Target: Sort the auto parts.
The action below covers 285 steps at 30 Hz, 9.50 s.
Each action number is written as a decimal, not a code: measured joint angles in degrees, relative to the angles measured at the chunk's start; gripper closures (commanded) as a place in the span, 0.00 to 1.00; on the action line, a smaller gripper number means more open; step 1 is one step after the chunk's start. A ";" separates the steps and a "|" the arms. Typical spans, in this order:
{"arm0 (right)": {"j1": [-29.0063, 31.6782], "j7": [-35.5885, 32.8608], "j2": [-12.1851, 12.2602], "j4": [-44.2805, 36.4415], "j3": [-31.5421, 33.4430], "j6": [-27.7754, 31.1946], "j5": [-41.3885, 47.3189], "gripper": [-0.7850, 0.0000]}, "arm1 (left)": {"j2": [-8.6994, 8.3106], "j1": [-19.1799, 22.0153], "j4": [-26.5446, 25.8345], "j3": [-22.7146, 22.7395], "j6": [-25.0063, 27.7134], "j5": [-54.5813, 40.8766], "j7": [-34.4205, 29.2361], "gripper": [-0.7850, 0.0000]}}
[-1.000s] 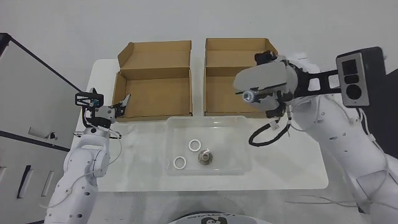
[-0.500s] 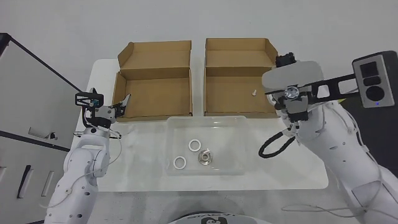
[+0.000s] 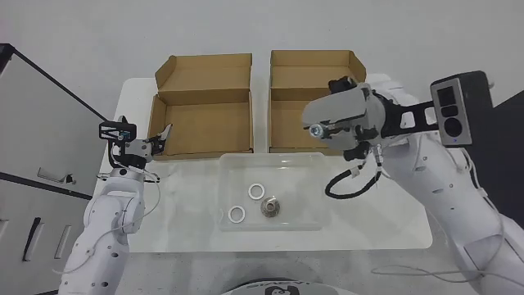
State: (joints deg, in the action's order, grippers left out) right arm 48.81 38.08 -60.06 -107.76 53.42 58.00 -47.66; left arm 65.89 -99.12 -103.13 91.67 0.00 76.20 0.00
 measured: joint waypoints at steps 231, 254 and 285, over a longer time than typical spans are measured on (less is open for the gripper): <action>-27.75 -77.88 -6.70 49.65 -34.17 -2.84 -16.83 0.00 | 0.00 0.00 0.00 0.00 0.00 0.00 0.00 0.00; -2.46 -55.51 9.78 14.29 5.50 -3.99 6.16 0.00 | 0.00 0.00 0.00 0.00 0.00 0.00 0.00 0.00; 11.29 -50.54 12.70 5.48 20.89 -4.34 14.37 0.00 | 0.00 0.00 0.00 0.00 0.00 0.00 0.00 0.00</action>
State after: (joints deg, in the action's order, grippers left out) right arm 60.10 -12.46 -47.36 -102.28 74.31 53.66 -33.29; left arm 65.89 -99.12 -103.13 91.67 0.00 76.20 0.00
